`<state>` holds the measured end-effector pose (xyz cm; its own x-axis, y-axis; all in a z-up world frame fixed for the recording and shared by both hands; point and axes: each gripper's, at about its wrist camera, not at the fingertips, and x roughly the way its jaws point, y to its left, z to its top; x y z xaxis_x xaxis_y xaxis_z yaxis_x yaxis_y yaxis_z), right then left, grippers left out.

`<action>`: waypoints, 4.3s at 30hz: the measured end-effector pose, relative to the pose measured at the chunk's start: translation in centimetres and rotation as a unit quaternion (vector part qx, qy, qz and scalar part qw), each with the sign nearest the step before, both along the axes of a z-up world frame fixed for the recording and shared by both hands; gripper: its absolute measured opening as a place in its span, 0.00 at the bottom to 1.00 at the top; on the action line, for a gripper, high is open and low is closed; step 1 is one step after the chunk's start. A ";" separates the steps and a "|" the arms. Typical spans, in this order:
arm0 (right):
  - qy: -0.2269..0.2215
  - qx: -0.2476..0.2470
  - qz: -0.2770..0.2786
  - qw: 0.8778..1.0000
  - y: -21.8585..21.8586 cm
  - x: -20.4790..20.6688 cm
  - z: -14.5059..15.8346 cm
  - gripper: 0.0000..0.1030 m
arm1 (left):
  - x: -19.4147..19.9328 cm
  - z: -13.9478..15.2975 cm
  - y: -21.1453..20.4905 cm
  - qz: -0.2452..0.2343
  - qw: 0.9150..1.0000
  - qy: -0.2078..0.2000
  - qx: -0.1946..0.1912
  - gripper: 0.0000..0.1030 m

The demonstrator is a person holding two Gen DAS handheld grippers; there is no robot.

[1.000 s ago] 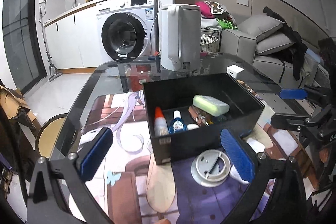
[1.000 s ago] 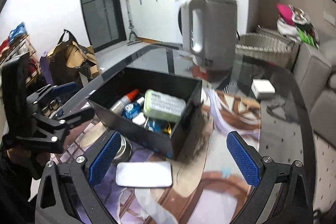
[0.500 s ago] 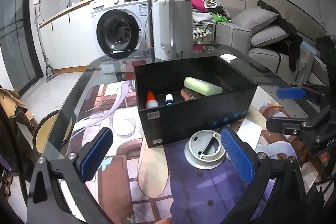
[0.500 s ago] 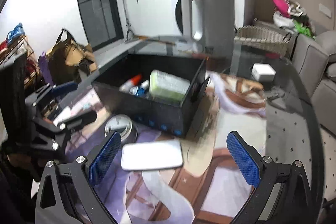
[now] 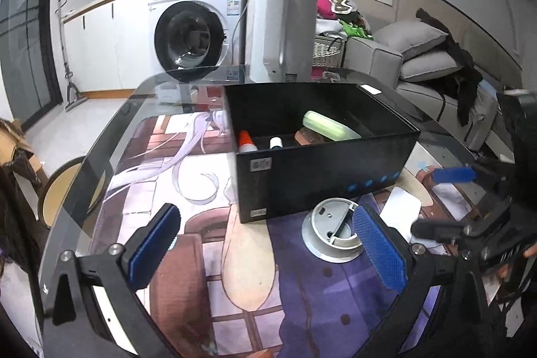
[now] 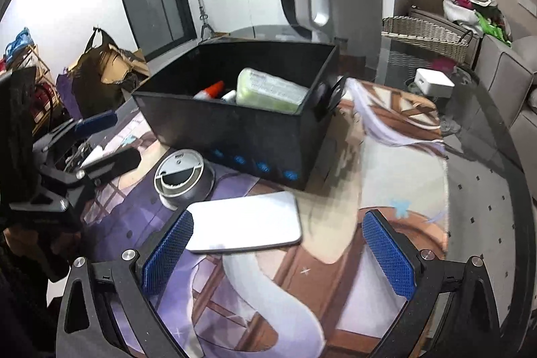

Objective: Organize rigid objects
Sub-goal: 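Lower the right gripper onto the white rectangular plate and close on it, then close the left gripper on the grey round roll while the right lifts the white plate, then carry the grey roll with the left gripper into the box while the right carries the white plate there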

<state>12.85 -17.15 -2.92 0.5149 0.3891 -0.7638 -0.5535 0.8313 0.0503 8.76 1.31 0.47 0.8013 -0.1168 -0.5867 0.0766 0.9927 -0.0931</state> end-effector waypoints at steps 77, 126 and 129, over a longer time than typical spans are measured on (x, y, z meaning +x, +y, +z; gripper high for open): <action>-0.018 -0.001 -0.023 1.000 -1.9 -0.1 1.3 0.86 | 2.6 -1.2 -5.2 -0.053 0.994 0.077 0.064 0.99; -0.058 0.037 -0.015 0.997 -2.4 -1.4 4.6 0.86 | -0.3 2.7 -3.7 -0.083 0.996 0.003 0.024 0.47; -0.064 0.043 -0.015 0.997 -2.4 -1.8 5.0 0.86 | -0.3 3.2 -3.6 -0.079 0.997 -0.006 0.023 0.47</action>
<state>11.07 -19.54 2.12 0.6189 0.4328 -0.6555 -0.5343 0.8437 0.0526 8.45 -2.31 3.65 0.7821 -0.2148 -0.5850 0.2328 0.9715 -0.0455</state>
